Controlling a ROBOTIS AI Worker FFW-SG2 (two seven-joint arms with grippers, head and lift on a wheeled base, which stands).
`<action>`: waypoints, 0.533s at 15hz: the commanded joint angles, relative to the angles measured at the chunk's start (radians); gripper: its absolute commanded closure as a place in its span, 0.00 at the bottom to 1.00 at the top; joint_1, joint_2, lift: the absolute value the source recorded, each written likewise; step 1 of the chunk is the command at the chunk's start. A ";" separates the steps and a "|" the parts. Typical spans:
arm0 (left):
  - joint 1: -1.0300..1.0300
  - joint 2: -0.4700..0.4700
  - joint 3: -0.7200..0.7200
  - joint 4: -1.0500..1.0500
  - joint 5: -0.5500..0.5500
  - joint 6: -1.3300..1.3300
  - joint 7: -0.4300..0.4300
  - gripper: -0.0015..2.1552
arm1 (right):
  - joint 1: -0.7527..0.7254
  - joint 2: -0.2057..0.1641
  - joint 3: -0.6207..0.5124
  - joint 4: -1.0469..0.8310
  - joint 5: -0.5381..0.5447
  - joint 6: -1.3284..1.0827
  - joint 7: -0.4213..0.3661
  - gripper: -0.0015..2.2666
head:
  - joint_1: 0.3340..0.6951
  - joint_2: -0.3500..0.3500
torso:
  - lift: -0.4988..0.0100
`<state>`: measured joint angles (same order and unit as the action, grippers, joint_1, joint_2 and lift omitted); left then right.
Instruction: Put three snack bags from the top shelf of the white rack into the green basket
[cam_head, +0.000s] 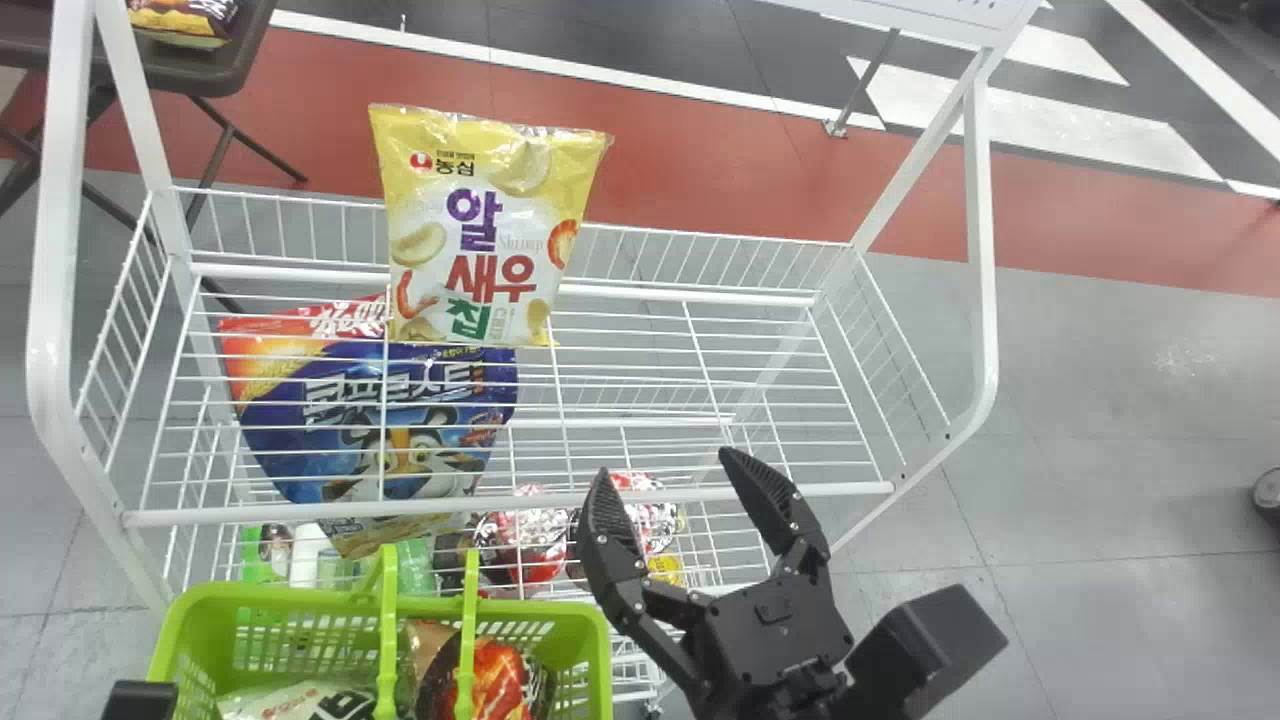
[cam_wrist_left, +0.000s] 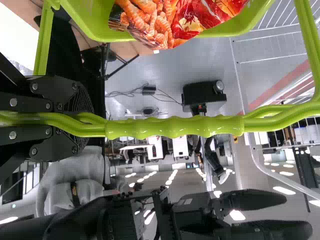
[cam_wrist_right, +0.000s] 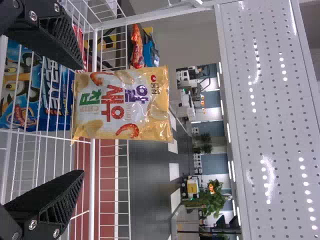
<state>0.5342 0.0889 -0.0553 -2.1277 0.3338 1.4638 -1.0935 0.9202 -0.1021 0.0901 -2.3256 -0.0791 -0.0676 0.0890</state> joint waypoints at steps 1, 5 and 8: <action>0.003 0.000 0.003 0.002 0.002 -0.001 -0.002 1.00 | 0.008 -0.001 -0.001 0.003 -0.001 -0.025 0.000 0.03 | 1.00 0.00 | 0.98; 0.004 0.000 0.006 0.003 0.008 -0.001 0.000 1.00 | 0.009 -0.002 -0.003 0.003 -0.001 -0.034 0.000 0.03 | 1.00 0.00 | 0.98; 0.006 0.000 0.008 0.003 0.010 -0.001 -0.002 1.00 | 0.009 -0.004 -0.003 0.003 -0.001 -0.037 0.000 0.03 | 1.00 0.00 | 0.98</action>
<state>0.5397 0.0889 -0.0478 -2.1245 0.3435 1.4627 -1.0945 0.9296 -0.1053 0.0874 -2.3231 -0.0798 -0.1044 0.0890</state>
